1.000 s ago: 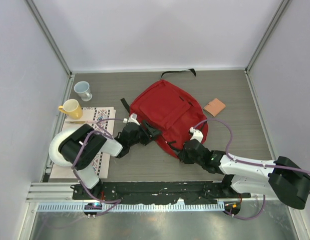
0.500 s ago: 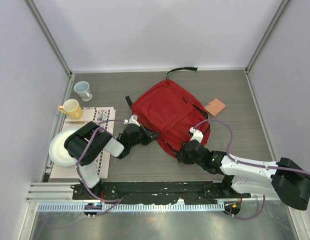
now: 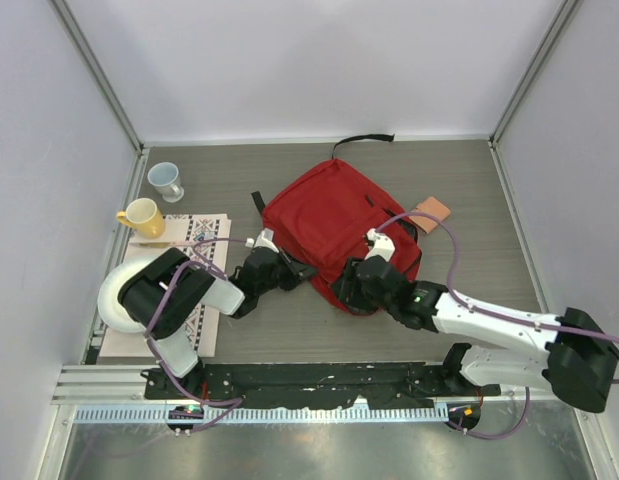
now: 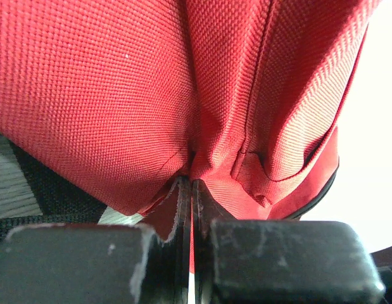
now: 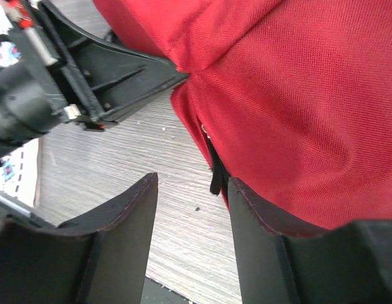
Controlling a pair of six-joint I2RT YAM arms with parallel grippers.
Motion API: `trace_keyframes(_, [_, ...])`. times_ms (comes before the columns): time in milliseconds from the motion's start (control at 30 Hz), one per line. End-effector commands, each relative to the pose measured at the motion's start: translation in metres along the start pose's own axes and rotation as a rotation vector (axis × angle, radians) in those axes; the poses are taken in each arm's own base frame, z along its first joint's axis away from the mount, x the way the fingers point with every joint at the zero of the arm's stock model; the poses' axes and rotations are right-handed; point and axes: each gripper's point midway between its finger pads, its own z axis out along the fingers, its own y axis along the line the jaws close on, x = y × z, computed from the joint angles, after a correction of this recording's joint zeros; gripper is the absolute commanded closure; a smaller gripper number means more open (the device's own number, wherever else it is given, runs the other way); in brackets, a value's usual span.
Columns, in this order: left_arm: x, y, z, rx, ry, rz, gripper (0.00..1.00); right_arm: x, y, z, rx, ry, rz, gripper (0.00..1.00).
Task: Pack the student bag
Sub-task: Zip the student bag at the center of the board.
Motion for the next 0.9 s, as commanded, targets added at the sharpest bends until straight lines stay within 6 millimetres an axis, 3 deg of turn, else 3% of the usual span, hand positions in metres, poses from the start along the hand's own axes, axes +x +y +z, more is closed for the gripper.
trace_keyframes(0, [0.005,0.004,-0.003,-0.032,0.024,0.037,0.98,0.004,0.007,0.015,0.031,0.046,-0.048,0.49])
trace_keyframes(233, [0.006,0.005,-0.005,-0.033,0.027,0.037,0.97,0.006,0.002,0.028,0.084,0.055,-0.061,0.65])
trace_keyframes(867, [0.006,0.004,-0.005,-0.028,0.030,0.038,0.97,0.024,-0.011,0.043,0.134,0.123,-0.069,0.77])
